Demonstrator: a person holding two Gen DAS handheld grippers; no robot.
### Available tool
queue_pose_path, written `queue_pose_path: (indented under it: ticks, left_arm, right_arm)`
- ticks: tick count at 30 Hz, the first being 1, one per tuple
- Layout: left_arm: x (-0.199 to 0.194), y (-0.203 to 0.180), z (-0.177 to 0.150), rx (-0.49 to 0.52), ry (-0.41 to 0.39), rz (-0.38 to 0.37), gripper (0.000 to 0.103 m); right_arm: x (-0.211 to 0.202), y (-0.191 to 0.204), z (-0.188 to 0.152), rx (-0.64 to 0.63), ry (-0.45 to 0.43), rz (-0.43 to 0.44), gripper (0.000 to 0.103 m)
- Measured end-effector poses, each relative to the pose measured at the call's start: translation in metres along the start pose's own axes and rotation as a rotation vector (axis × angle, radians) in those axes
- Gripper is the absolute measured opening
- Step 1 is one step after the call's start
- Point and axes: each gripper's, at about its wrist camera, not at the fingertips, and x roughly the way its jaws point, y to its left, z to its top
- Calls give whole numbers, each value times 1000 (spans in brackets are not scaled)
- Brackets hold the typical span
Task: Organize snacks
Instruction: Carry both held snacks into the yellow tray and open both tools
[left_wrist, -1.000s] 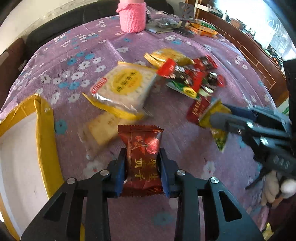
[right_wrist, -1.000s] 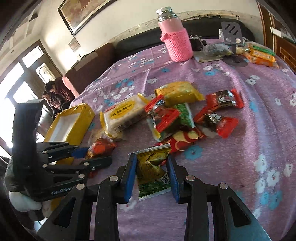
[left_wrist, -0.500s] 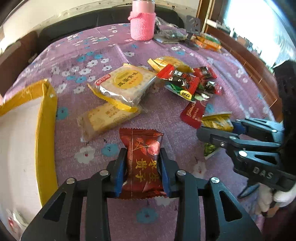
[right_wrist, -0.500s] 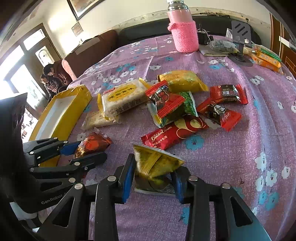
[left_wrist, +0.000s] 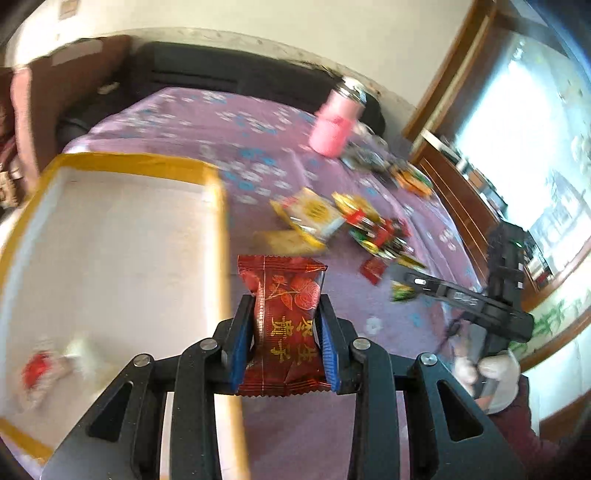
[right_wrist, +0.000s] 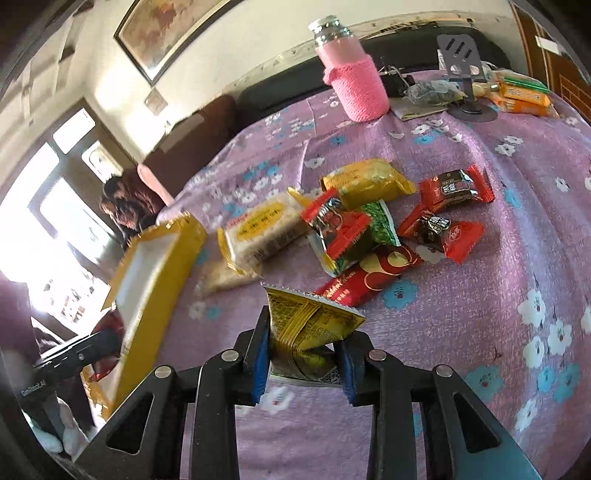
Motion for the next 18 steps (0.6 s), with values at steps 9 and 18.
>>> queue_pose_path:
  ticks: [9, 18]
  left_arm:
    - [-38, 96, 8, -88, -32, 189, 31]
    - [-6, 152, 16, -92, 51, 278, 31]
  right_arm:
    - [-15, 89, -2, -75, 56, 160, 31]
    - [49, 222, -29, -253, 225, 231, 31]
